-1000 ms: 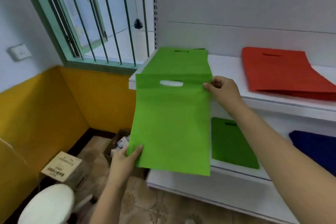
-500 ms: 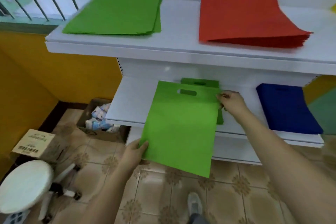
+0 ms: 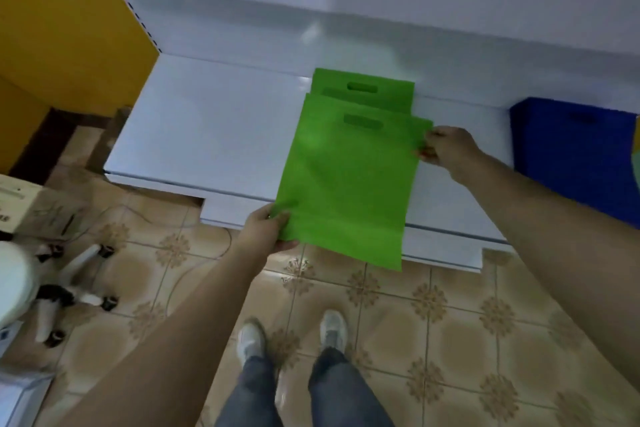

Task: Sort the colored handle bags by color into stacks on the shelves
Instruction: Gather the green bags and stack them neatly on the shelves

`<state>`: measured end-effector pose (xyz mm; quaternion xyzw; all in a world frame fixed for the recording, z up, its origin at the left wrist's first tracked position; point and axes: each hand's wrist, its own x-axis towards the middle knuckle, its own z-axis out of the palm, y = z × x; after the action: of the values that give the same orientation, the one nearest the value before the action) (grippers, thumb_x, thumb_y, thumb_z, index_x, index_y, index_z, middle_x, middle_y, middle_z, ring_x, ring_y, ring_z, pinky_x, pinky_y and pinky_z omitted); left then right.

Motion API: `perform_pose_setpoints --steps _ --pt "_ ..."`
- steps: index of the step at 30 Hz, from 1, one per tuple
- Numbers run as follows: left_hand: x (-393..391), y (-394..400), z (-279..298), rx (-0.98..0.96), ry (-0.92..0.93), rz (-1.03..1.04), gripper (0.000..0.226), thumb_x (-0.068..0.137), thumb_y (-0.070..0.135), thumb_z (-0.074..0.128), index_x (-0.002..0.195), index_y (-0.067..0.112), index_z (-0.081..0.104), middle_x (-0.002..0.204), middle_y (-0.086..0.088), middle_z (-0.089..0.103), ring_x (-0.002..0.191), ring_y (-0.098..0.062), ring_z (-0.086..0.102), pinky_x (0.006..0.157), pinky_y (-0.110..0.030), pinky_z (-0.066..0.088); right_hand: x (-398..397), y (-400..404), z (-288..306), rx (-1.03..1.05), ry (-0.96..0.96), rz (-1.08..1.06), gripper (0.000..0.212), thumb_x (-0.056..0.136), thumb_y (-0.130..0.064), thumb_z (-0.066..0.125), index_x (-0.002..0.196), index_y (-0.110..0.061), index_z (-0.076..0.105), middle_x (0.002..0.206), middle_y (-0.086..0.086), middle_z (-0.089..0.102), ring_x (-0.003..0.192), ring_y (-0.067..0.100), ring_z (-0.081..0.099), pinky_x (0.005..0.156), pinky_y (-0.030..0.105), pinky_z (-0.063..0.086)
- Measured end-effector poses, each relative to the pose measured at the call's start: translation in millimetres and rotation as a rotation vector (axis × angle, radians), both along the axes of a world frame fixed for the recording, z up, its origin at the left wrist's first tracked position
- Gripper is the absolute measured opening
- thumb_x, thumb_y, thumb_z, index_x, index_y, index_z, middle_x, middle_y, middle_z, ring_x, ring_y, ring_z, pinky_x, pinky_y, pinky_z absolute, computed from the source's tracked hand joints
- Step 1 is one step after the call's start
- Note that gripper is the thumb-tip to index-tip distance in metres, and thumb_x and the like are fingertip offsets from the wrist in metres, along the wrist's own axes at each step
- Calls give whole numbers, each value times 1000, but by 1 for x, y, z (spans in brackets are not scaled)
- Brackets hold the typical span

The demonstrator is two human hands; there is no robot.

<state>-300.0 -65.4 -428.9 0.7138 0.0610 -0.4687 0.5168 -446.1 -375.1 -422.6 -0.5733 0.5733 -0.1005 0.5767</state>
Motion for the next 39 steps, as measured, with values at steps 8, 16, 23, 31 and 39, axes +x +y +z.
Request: perform_pose_setpoints --steps 8,16,23,31,39 --pt "29 -102 -33 -126 65 104 24 101 4 48 123 9 55 116 -16 57 84 -25 59 48 -31 58 23 -27 5 42 -193 -27 51 100 -23 51 147 -17 33 121 -4 53 115 25 58 99 34 48" --pt "39 -137 -49 148 -151 -160 36 104 19 41 137 5 45 121 -15 54 72 -34 65 60 -45 61 -8 32 -71 -127 257 298 70 95 -38 57 153 -16 24 154 7 33 138 24 37 105 23 31" --pt "37 -127 -64 532 -847 -557 35 92 17 45 123 2 52 121 -17 48 112 -38 49 90 -46 43 8 22 -76 -146 150 269 51 98 -23 53 146 -16 38 143 6 48 117 18 49 94 25 38" --pt "49 -128 -62 551 -867 -794 35 92 24 46 119 4 56 121 -17 45 110 -37 49 91 -45 42 13 13 -79 -153 285 415 57 100 -32 48 152 -19 30 156 8 30 136 25 39 107 31 36" --pt "38 -44 -13 415 -940 -686 54 101 40 40 147 11 35 139 -19 44 125 -38 44 100 -48 39 67 75 1 -437 444 657 67 102 -44 37 155 -13 12 161 18 3 147 34 12 120 41 16"
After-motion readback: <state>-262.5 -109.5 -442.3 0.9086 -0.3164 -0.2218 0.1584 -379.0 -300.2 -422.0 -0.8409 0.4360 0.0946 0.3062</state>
